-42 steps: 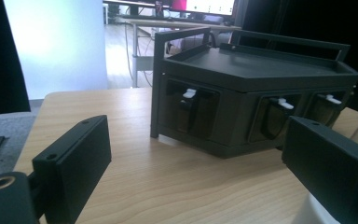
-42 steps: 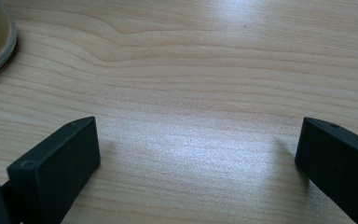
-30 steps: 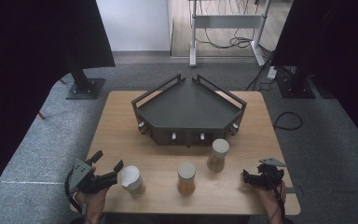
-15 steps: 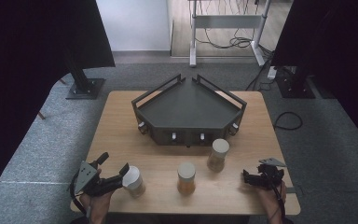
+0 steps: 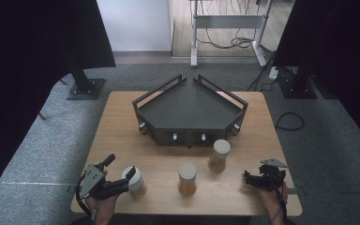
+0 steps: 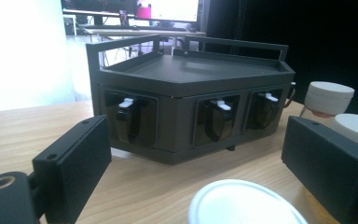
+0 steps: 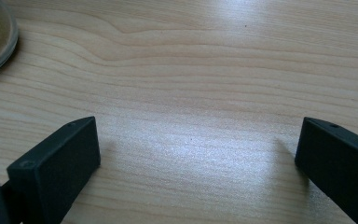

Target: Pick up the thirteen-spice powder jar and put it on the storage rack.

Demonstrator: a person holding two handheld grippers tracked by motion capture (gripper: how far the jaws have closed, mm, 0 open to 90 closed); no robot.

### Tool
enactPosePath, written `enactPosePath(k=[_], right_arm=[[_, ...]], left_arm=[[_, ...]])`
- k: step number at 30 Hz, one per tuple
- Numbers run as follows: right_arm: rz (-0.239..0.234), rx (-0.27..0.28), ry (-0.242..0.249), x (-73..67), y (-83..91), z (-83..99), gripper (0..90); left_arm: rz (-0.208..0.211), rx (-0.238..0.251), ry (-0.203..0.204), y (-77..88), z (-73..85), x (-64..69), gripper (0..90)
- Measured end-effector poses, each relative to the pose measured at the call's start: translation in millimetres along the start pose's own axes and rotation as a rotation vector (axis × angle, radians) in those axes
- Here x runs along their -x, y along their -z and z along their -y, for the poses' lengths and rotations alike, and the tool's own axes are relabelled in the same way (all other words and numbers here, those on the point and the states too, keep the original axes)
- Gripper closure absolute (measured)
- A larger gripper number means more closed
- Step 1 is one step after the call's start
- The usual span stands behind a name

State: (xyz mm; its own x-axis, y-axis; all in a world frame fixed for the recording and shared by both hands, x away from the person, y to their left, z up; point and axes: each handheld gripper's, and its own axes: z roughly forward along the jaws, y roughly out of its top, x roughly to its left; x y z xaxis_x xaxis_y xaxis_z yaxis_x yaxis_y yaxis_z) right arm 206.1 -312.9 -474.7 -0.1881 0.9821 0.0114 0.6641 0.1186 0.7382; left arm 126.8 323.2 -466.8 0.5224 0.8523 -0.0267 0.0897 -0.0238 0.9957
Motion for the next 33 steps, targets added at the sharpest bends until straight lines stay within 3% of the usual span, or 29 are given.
enactPosePath(k=[14, 33], right_arm=[[0.0, 0.0, 0.0, 0.0, 0.0, 0.0, 0.0], [0.0, 0.0, 0.0, 0.1, 0.0, 0.0, 0.0]], left_arm=[[0.023, -0.008, -0.033, -5.9, -1.1, 12.4, 8.0], [0.001, -0.036, -0.024, -5.1, 16.7, 19.0, 8.1]])
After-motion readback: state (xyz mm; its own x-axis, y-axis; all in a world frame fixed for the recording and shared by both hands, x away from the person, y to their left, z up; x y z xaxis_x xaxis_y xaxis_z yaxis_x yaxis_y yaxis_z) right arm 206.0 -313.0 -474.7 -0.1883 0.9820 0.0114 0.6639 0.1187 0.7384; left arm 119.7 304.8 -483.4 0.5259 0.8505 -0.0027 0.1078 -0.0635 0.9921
